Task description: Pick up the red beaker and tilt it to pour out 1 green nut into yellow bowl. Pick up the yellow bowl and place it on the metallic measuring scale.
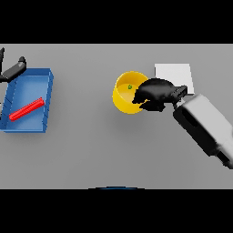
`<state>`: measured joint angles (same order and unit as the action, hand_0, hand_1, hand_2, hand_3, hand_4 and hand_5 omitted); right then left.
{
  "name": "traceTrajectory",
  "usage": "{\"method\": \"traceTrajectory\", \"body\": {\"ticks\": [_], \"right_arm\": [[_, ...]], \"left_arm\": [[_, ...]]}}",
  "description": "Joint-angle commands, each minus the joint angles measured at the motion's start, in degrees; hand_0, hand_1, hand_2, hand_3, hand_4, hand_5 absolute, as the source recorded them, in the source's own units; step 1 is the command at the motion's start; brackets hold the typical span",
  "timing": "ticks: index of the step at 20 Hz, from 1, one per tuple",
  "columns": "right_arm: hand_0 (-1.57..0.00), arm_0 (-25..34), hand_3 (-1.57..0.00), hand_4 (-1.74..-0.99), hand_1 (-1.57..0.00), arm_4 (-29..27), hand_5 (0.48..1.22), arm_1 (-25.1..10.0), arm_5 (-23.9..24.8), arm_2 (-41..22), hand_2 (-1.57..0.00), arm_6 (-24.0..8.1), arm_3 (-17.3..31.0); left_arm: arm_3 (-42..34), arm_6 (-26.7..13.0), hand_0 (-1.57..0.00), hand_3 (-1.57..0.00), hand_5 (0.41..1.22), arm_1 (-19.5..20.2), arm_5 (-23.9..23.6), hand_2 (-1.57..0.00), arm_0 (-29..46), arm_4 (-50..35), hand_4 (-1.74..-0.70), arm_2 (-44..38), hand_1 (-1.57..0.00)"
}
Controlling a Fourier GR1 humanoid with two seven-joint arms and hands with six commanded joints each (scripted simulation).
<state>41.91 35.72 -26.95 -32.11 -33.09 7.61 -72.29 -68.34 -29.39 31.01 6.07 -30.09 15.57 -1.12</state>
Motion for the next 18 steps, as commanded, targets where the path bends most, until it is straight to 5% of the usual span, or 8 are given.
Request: {"method": "traceTrajectory", "body": {"ticks": [1,2,5,8,14,18], "right_arm": [[-1.57,0.59,-1.27,-1.723,-1.56,0.30,1.219,-0.06,0.49,0.28,-1.56,-1.21,0.26],[-1.47,0.88,-1.28,-1.723,-1.53,0.43,1.220,-1.00,0.95,0.65,-1.57,-1.09,-0.03],[-1.52,2.62,-1.34,-1.724,-1.55,1.04,1.220,-2.28,2.33,2.14,-1.57,-3.22,3.00],[-1.54,3.74,-1.42,-1.726,-1.56,1.55,1.221,-4.15,4.76,2.75,-1.57,-0.86,6.64],[-1.56,6.66,-1.27,-1.723,-1.57,2.54,1.221,-5.11,7.46,2.95,-1.57,1.03,14.31],[-1.54,7.29,-1.45,-1.727,-1.46,3.08,1.221,-5.56,10.39,4.46,-1.53,0.17,22.42]], "left_arm": [[0.37,0.33,0.00,0.00,0.747,0.29,0.19,0.00,-0.36,0.05,-0.80,-0.08,0.00],[0.02,-0.23,0.00,0.00,0.748,0.49,0.39,0.00,-0.39,-0.06,-0.79,-0.17,0.00],[0.27,0.38,0.00,0.00,0.754,1.25,1.18,0.00,-0.18,-0.48,-0.79,-0.59,0.00],[-0.12,-0.96,0.00,0.00,0.755,0.50,0.89,0.00,-0.27,-0.98,-0.80,-0.75,0.00],[0.57,-0.80,0.00,0.00,0.753,0.65,0.86,0.00,-0.49,-0.96,-0.80,-1.00,0.00],[-2.06,-2.63,0.00,0.00,0.762,0.40,0.64,0.00,0.83,-1.45,-0.82,-1.06,0.00]]}}
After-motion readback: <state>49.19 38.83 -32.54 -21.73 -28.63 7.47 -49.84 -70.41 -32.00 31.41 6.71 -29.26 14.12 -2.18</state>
